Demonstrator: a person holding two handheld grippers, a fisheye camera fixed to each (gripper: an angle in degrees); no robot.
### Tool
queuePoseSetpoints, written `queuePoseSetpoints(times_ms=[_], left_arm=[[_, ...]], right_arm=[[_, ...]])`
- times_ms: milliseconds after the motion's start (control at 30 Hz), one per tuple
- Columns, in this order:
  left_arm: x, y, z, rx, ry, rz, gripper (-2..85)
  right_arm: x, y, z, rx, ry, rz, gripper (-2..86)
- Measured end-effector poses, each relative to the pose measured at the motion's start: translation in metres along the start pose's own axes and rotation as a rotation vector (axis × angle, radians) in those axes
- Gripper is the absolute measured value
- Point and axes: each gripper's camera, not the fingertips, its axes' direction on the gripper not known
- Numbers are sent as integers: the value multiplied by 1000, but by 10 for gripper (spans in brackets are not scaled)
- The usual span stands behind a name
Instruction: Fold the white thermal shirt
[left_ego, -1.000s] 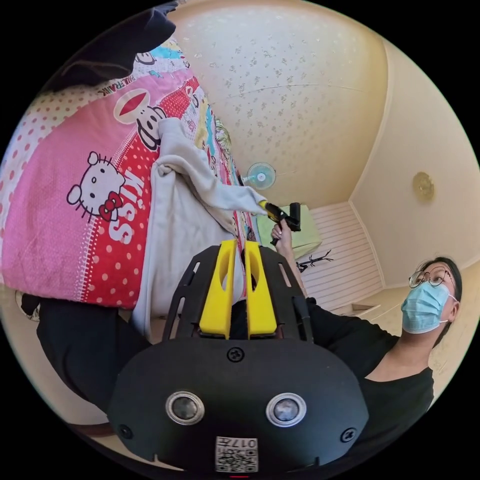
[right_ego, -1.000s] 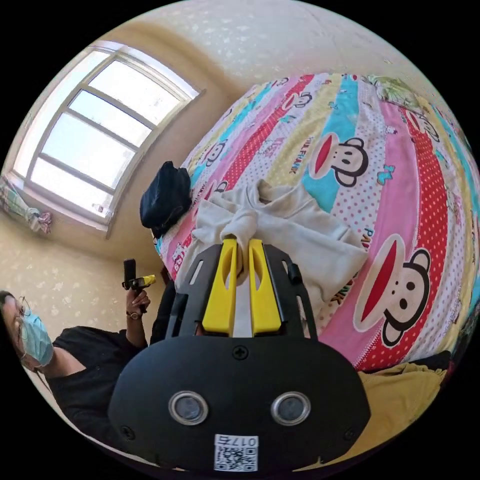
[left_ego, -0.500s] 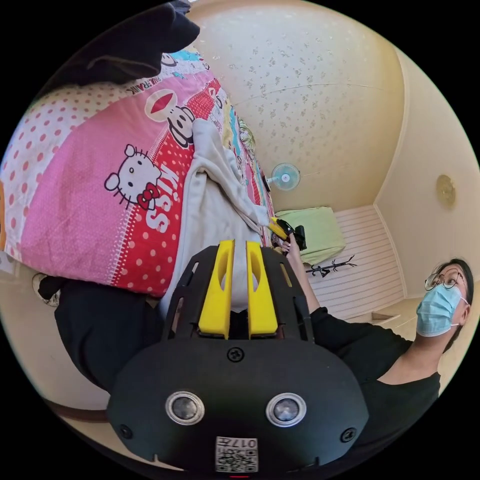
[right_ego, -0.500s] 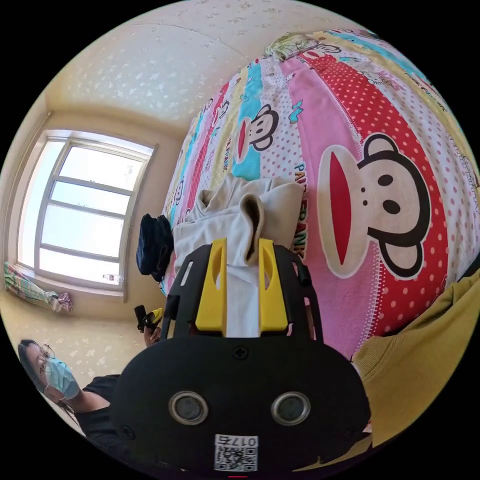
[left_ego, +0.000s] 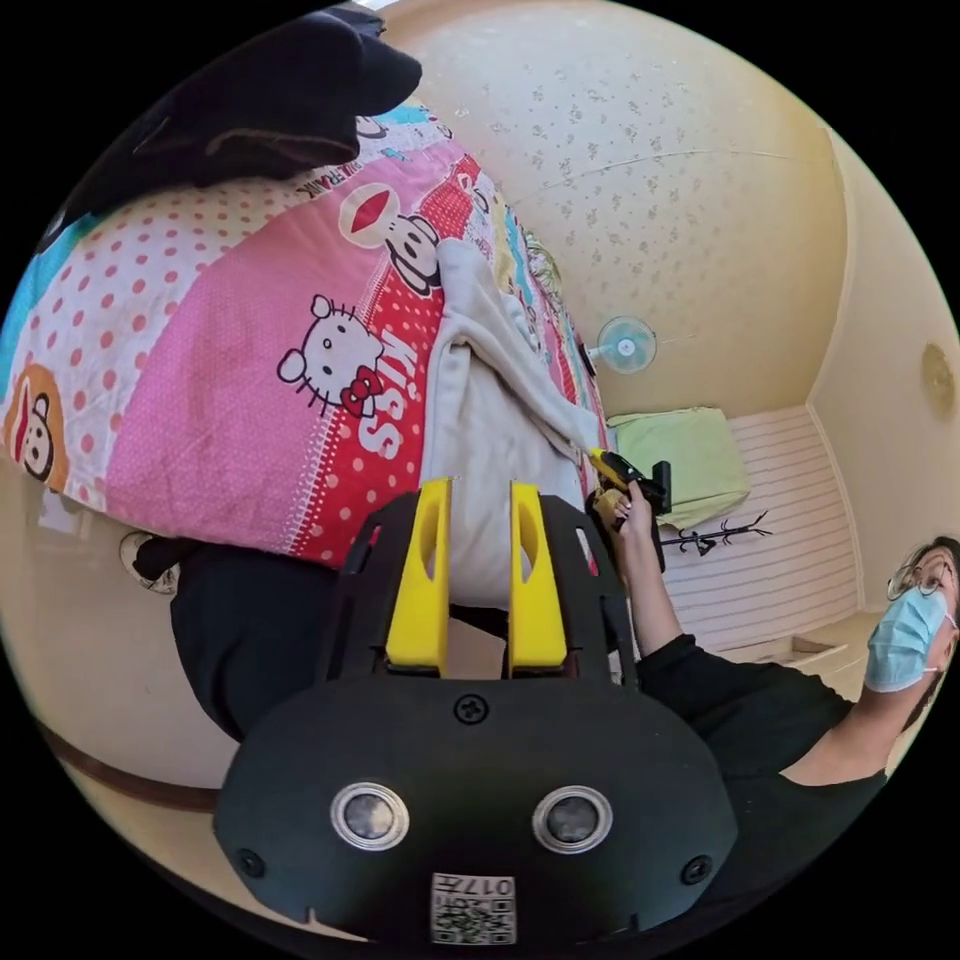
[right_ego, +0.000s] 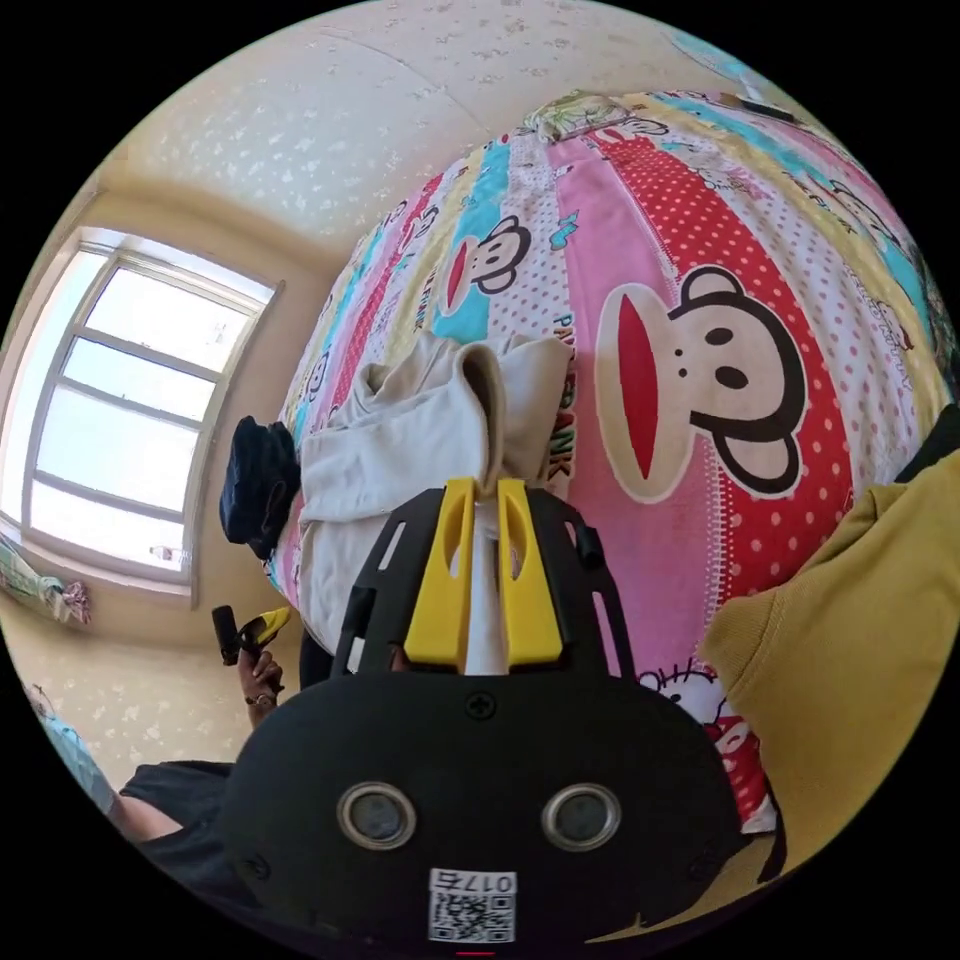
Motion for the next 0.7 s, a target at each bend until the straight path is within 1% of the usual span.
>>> queuePoseSetpoints(times_ms=[67,133,167,233,333,367,467,500,533,567,633,700], left_arm=[[2,-1,15,-25,-52,-14,108],[13,0,29,-34,-130,8,123],[17,2,30,-22,-159,16,124],[33,12,33,33,-307,52,131],[45,20,46,5,-449,102,142],[46,21,51,-8,-462,110,145],[49,27,72,-44,-494,132,159],[54,31,77,-38,-513,132,163],[58,35,83,-52,-529,133,163],[59,37,86,-61,-535,132,163],[62,48,96,-76,-547,125,156],[59,56,104,-87,-541,113,136]], right_arm=[[14,12,5,-46,-62,-8,59],[14,33,-6,-11,-127,-61,59],[10,51,-17,20,-99,-84,53],[4,80,-30,58,-28,-99,53],[-1,121,-35,7,50,-114,84],[-1,136,-31,-23,70,-113,103],[1,168,-6,-137,99,-96,124],[0,175,-5,-114,94,-106,126],[-3,188,-9,-46,90,-108,130],[-3,196,-10,-39,95,-71,131],[-3,205,-9,-61,85,-52,129],[-3,216,-7,-36,107,-53,123]])
